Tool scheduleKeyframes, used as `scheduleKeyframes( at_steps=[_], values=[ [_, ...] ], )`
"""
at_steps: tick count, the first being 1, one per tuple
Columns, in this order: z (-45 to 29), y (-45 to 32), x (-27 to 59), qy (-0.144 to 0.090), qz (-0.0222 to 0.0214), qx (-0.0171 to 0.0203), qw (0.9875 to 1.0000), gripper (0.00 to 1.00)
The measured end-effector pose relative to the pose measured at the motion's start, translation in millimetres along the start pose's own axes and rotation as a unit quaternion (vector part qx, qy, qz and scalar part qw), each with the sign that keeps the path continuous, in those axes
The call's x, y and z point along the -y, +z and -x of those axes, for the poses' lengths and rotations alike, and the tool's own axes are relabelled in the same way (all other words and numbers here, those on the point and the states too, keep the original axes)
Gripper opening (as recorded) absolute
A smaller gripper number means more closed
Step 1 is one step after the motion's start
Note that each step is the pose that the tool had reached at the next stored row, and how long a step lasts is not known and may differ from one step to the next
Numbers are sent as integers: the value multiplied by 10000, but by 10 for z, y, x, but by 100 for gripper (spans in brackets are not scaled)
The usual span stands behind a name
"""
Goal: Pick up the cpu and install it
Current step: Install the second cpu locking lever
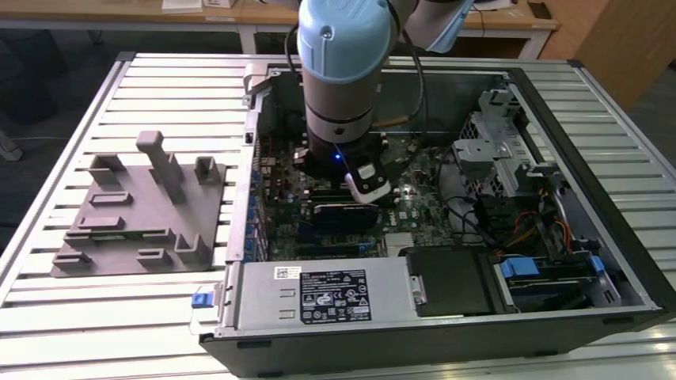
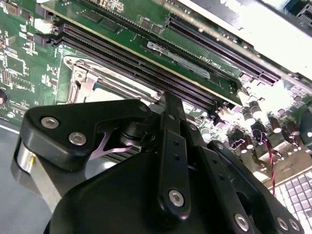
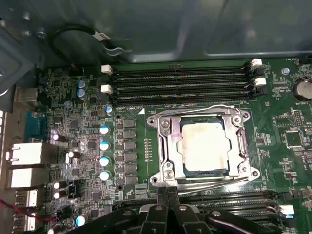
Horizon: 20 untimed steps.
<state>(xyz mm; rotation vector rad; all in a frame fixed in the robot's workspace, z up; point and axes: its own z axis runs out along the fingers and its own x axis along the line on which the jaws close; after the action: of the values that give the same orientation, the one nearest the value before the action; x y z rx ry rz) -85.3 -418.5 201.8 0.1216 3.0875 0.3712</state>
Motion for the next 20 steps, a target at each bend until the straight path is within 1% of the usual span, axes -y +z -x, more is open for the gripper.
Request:
scheduleKeyframes(
  at_steps=[4,10,15,20],
  values=[
    [-1,30,8,1,27,-2,10000,11],
    [-15,50,-1,4,114,-9,9999,11],
    [-37,69,-1,5,133,-10,9999,11],
    [-53,87,-2,7,164,-12,9999,11]
  ],
)
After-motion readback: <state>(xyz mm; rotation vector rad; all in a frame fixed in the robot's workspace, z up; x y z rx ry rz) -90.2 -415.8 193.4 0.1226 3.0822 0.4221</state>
